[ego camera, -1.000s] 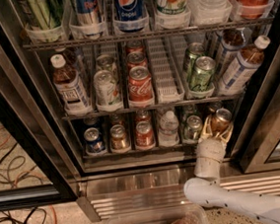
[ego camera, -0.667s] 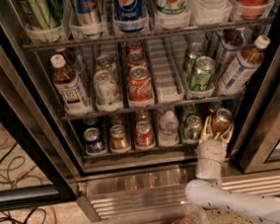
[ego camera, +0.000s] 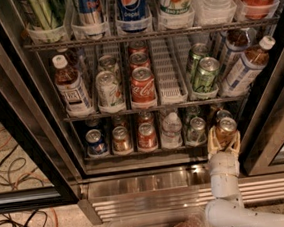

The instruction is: Pick orange can from bottom shelf of fridge

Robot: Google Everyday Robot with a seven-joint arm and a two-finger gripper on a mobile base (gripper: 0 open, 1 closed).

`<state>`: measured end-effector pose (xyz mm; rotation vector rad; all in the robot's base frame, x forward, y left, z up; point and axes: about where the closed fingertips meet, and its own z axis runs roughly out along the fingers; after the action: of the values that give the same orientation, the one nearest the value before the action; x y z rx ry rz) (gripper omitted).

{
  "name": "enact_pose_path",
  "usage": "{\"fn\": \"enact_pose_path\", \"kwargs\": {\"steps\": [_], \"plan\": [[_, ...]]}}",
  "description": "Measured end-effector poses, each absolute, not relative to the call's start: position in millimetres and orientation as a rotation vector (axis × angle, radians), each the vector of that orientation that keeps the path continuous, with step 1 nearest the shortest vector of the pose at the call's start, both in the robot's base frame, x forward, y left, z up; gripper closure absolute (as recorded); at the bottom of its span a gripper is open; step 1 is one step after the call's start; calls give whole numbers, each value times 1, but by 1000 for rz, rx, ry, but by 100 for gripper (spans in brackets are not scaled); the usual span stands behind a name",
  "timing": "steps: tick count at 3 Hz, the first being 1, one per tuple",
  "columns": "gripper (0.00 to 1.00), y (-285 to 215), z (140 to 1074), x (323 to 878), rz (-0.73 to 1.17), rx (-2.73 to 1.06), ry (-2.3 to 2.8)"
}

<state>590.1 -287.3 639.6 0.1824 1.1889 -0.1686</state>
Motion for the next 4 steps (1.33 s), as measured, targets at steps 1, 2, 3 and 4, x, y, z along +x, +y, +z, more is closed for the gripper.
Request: {"fn": "enact_pose_path", "kwargs": {"steps": [1,2,3,4], "plan": [[100,-272,635,571,-84,111,1244],[100,-257,635,548,37,-33,1309],[100,-231,631,528,192,-185,1371],[100,-218,635,525,277,-189,1363]]}}
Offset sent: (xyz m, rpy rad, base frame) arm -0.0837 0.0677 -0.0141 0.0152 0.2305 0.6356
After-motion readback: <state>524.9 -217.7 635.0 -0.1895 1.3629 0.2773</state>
